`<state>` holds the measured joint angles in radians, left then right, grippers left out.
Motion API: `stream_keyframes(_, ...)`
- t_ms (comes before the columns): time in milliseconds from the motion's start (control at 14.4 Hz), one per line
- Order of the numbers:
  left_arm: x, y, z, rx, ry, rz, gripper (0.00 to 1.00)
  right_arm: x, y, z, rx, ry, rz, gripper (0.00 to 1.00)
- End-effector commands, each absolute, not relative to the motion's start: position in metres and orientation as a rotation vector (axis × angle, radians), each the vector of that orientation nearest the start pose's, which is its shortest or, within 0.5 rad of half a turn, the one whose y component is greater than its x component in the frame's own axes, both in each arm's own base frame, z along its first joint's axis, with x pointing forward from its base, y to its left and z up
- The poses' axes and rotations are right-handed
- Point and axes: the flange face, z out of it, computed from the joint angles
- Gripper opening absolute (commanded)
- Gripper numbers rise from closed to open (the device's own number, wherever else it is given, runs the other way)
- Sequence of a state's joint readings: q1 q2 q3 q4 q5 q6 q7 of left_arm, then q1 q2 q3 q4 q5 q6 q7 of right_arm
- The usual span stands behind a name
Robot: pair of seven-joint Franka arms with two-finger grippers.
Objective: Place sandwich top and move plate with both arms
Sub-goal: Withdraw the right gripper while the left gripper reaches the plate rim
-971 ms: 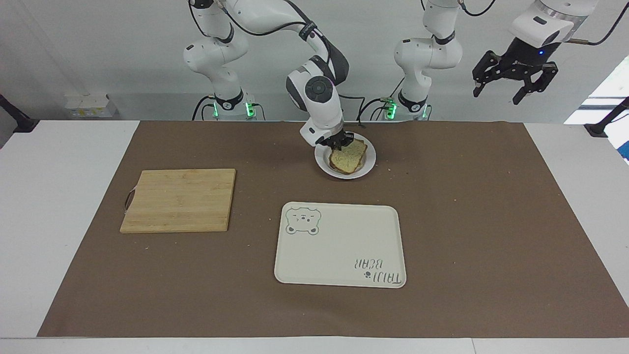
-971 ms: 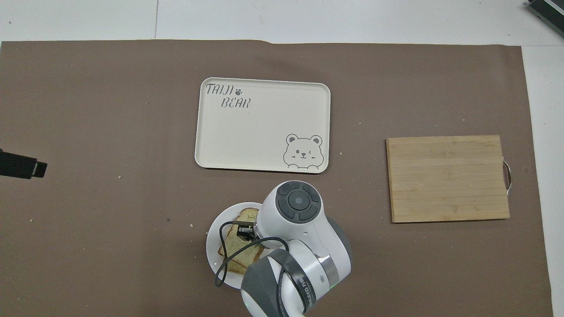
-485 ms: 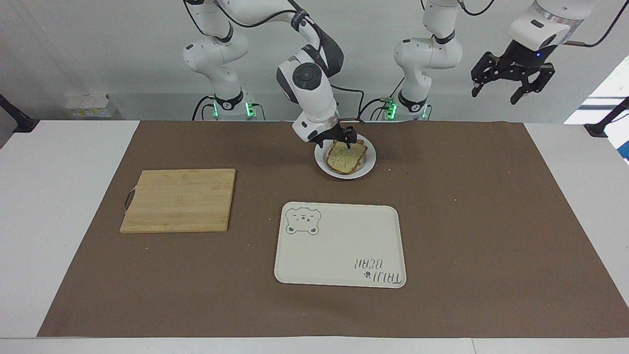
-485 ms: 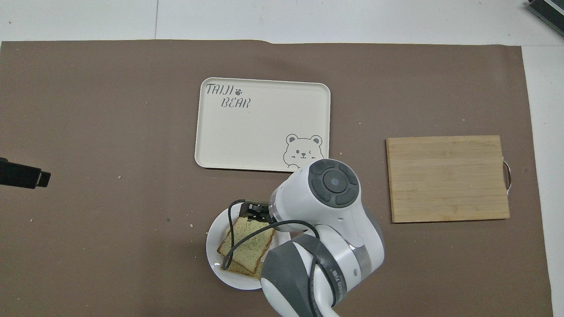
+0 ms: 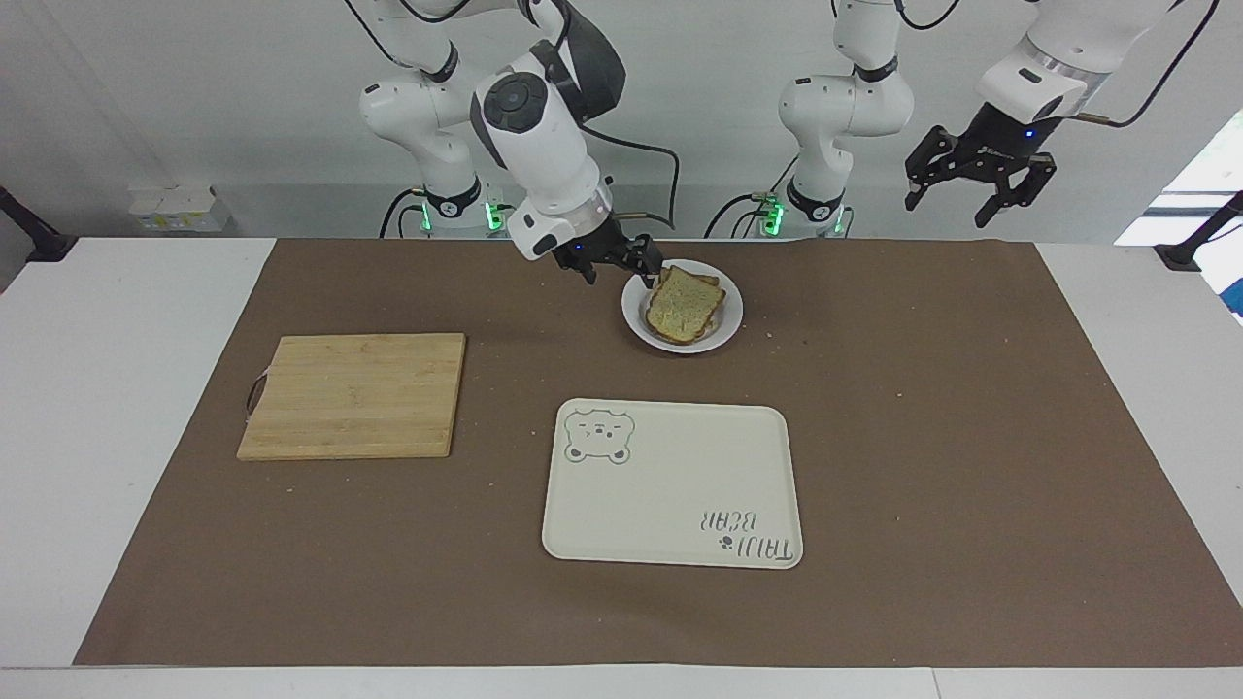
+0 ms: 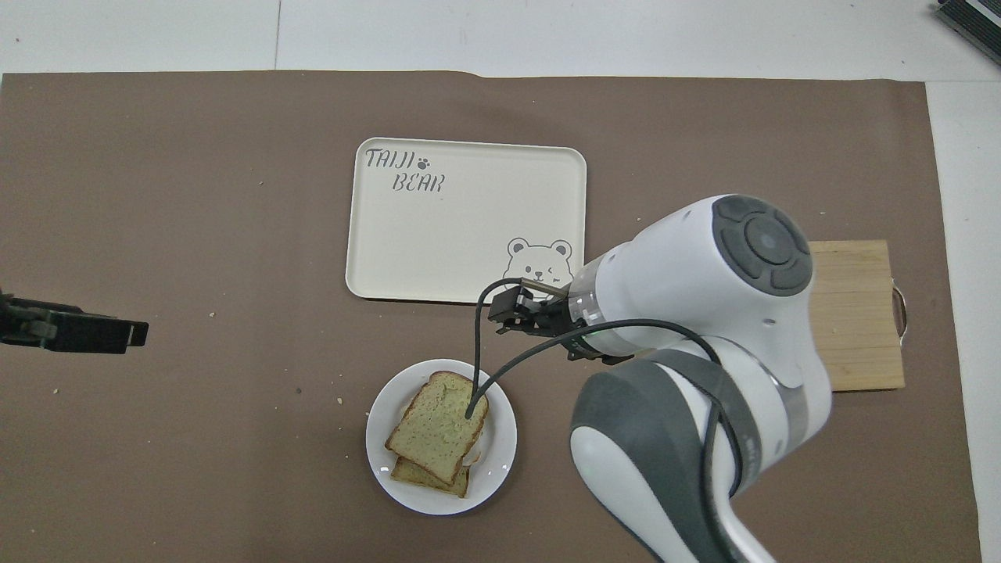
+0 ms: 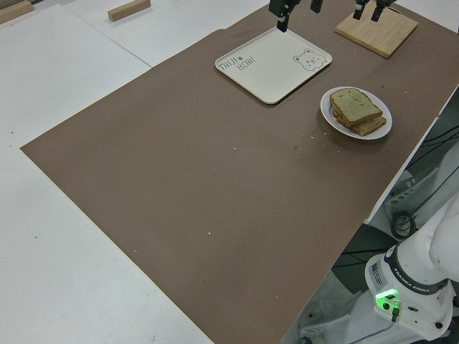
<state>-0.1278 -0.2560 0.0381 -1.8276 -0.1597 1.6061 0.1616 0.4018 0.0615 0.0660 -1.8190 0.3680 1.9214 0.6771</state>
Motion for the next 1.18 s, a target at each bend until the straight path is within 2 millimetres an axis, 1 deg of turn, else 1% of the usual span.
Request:
stream_keyframes(0, 0.442, -0.072, 0.613, -3.342, 0.442, -0.097, 1.0, 0.521, 0.244, 0.532, -2.771, 0.452, 0.167, 1.0)
stream_keyframes(69, 0.445, -0.077, 0.599, -3.408, 0.426, -0.075, 1.0, 0.522, 0.226, 0.541, -2.791, 0.447, 0.14, 1.0)
stream_keyframes(139, 0.446, -0.081, 0.581, -3.473, 0.387, -0.085, 1.0, 0.521, 0.209, 0.552, -2.834, 0.424, 0.093, 1.0)
stream_keyframes(208, 0.445, -0.085, 0.565, -3.516, 0.348, -0.104, 1.0, 0.519, 0.196, 0.561, -2.897, 0.39, 0.046, 1.0)
stream_keyframes(277, 0.444, -0.088, 0.55, -3.571, 0.308, -0.099, 1.0, 0.516, 0.182, 0.571, -2.956, 0.366, -0.001, 1.0)
stream_keyframes(347, 0.442, -0.091, 0.531, -3.624, 0.277, -0.073, 1.0, 0.516, 0.166, 0.579, -2.984, 0.362, -0.024, 1.0)
stream_keyframes(485, 0.435, -0.092, 0.496, -3.711, 0.315, -0.075, 1.0, 0.518, 0.135, 0.592, -2.989, 0.358, -0.033, 1.0)
stream_keyframes(555, 0.432, -0.091, 0.48, -3.763, 0.307, -0.078, 0.95, 0.521, 0.124, 0.6, -2.995, 0.331, -0.035, 1.0)
stream_keyframes(693, 0.424, -0.088, 0.442, -3.842, 0.333, -0.109, 0.95, 0.524, 0.105, 0.612, -3.038, 0.281, -0.064, 1.0)
stream_keyframes(763, 0.419, -0.086, 0.427, -3.874, 0.336, -0.12, 0.95, 0.526, 0.096, 0.616, -3.083, 0.264, -0.094, 1.0)
stream_keyframes(832, 0.417, -0.086, 0.41, -3.924, 0.332, -0.114, 0.95, 0.526, 0.091, 0.62, -3.122, 0.247, -0.113, 1.0)
stream_keyframes(901, 0.414, -0.081, 0.387, -3.986, 0.313, -0.123, 0.91, 0.527, 0.087, 0.624, -3.13, 0.237, -0.114, 1.0)
stream_keyframes(971, 0.41, -0.081, 0.365, -4.033, 0.347, -0.147, 0.91, 0.529, 0.082, 0.627, -3.132, 0.225, -0.119, 1.0)
stream_keyframes(1040, 0.405, -0.082, 0.348, -4.063, 0.351, -0.143, 0.91, 0.532, 0.08, 0.63, -3.134, 0.204, -0.121, 1.0)
stream_keyframes(1109, 0.402, -0.083, 0.336, -4.082, 0.343, -0.131, 0.9, 0.535, 0.078, 0.635, -3.135, 0.17, -0.128, 1.0)
